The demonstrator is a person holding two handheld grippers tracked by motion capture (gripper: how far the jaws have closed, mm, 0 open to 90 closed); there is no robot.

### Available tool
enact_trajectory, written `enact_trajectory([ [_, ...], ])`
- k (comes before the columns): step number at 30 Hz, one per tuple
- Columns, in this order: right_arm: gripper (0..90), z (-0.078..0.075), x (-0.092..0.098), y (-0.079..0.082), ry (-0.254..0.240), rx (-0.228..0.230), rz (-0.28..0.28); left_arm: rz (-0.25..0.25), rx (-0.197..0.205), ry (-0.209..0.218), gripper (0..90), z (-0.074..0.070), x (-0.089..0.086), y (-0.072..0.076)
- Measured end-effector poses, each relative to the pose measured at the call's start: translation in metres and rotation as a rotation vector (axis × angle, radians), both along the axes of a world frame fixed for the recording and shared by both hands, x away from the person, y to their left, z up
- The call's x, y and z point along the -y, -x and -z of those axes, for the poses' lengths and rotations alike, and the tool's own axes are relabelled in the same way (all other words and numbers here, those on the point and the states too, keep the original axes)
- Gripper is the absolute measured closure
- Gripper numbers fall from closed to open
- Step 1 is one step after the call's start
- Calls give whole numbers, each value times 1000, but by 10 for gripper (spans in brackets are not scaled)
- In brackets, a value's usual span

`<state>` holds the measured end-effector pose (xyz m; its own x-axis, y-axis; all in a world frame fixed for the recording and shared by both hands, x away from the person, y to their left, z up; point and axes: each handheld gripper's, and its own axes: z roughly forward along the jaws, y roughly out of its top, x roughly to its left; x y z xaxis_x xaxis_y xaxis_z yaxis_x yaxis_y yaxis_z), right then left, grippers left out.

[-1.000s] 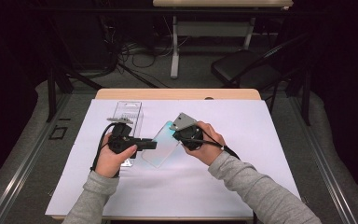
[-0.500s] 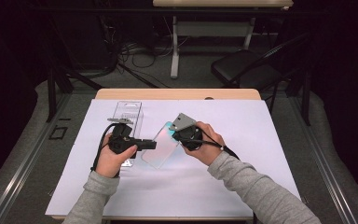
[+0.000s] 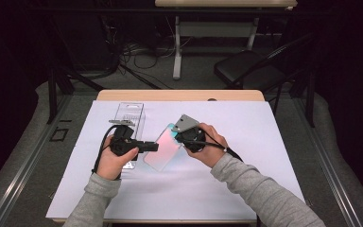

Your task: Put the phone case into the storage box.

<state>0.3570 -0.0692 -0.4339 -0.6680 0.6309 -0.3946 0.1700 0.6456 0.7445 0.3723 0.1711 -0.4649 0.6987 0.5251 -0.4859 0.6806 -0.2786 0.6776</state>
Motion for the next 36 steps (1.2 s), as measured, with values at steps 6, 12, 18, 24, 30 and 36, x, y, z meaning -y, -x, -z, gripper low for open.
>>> enact_trajectory([
  [6, 878, 0, 0, -1, 4, -5, -7, 17, 2, -2, 809, 0, 0, 0],
  [12, 878, 0, 1, -1, 4, -11, -11, 22, 2, -3, 811, 0, 0, 0],
  [18, 878, 1, 1, -2, 4, -15, -12, 24, 5, -5, 813, 0, -1, 0],
  [24, 878, 0, 1, -2, 1, -18, -13, 28, 14, -10, 814, 0, -1, 0],
  [30, 878, 1, 0, -2, -1, -22, -13, 28, 14, -11, 815, 0, -1, 0],
  [36, 877, 0, 1, -3, -7, -21, -16, 28, 19, -7, 815, -1, -1, 0],
])
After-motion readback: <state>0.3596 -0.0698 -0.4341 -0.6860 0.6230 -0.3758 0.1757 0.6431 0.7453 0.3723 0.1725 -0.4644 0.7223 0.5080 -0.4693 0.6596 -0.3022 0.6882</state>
